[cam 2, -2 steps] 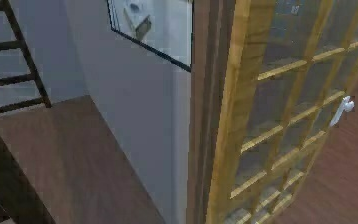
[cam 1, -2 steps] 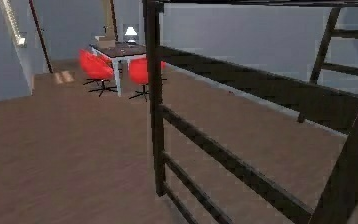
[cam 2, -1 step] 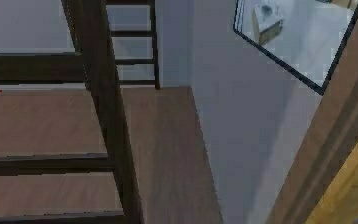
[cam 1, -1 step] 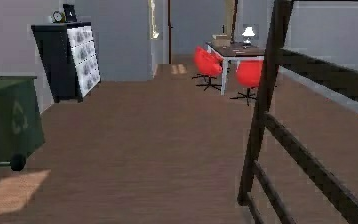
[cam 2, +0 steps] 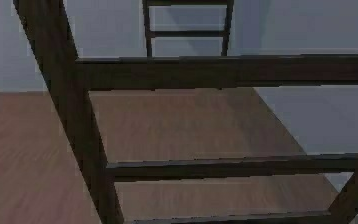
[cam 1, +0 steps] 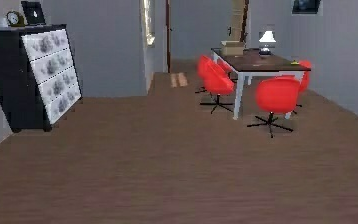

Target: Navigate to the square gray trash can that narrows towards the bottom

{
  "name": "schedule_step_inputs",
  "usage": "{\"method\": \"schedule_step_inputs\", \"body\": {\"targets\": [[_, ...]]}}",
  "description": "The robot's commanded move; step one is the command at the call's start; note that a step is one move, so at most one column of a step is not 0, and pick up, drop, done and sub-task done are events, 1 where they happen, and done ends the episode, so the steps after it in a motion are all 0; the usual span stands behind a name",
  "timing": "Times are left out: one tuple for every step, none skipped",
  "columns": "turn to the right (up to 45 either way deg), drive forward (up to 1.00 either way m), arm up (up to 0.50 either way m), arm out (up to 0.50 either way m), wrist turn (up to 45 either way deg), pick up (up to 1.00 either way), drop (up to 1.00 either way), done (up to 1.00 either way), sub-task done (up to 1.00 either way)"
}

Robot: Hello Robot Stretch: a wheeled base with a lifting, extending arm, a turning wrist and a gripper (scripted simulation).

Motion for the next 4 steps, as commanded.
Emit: {"method": "schedule_step_inputs", "body": {"targets": [[0.0, 1.0, 0.0, 0.0, 0.0, 0.0, 0.0, 0.0, 0.0], [0.0, 1.0, 0.0, 0.0, 0.0, 0.0, 0.0, 0.0, 0.0], [0.0, 1.0, 0.0, 0.0, 0.0, 0.0, 0.0, 0.0, 0.0], [-3.0, 0.0, 0.0, 0.0, 0.0, 0.0, 0.0, 0.0, 0.0]]}}
